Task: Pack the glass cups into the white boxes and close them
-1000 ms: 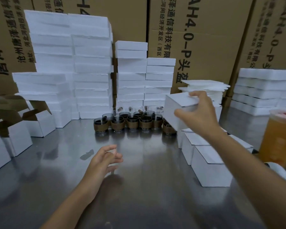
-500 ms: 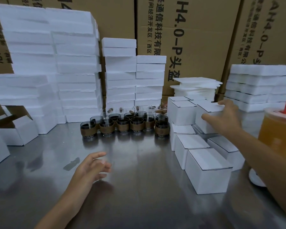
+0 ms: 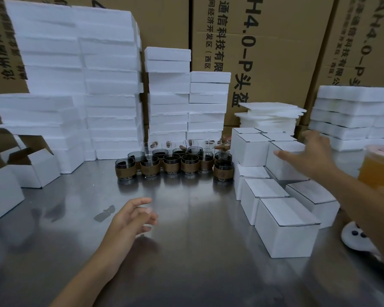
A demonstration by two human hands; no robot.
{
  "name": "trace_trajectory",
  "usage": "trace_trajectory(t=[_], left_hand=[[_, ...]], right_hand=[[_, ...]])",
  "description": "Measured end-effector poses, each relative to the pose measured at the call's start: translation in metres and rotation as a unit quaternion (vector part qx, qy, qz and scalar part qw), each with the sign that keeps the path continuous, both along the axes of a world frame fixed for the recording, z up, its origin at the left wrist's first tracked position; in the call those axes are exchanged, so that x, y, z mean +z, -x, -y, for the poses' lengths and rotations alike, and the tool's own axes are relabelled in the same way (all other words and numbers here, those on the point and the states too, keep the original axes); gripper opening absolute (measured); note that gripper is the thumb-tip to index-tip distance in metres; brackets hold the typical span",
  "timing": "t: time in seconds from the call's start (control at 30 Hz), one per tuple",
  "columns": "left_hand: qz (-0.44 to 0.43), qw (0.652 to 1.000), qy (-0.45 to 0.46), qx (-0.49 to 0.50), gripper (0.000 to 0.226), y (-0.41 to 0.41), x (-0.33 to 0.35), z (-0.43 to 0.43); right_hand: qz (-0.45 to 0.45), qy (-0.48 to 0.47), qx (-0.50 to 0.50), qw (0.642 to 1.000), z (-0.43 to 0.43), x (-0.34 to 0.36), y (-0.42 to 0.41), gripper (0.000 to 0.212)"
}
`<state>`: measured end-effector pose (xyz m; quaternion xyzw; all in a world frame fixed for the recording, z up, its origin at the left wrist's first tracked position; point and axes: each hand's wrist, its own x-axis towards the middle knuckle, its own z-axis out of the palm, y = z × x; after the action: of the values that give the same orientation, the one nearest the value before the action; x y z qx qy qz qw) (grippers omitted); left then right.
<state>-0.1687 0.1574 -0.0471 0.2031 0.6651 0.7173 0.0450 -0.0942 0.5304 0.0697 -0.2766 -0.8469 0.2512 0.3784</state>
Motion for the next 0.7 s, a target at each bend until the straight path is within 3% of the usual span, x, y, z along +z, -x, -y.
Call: trace_trajectory(t=[0.17,0.3,0.4,0.57,0.7], left_hand=[[0.002,1.000,-0.001,0.008,0.016,-0.011,0.008,0.004],[-0.003,1.000,-0.004,0.024,0.015,-0.022,0.011,0.010],[0.001,0.999,-0.009,0.050,0.015,-0.028,0.014,0.014],[0.009,0.994,0.007,0.110,0.019,-0.037,0.012,0.020],[-0.002,0.993,0.030,0.115,0.021,-0.042,0.008,0.028]], right_hand=[[-0.098,-0.131,0.113,0.980,0.069,0.029,-0.016,0.045],[-0.118,-0.083,0.301,0.943,0.151,0.020,-0.030,0.015],[-0.074,-0.001,0.376,0.924,0.200,-0.026,-0.024,0.014],[-0.014,0.132,0.354,0.926,0.232,-0.109,-0.007,0.012],[-0.039,0.117,0.345,0.930,0.225,-0.116,-0.004,0.021]])
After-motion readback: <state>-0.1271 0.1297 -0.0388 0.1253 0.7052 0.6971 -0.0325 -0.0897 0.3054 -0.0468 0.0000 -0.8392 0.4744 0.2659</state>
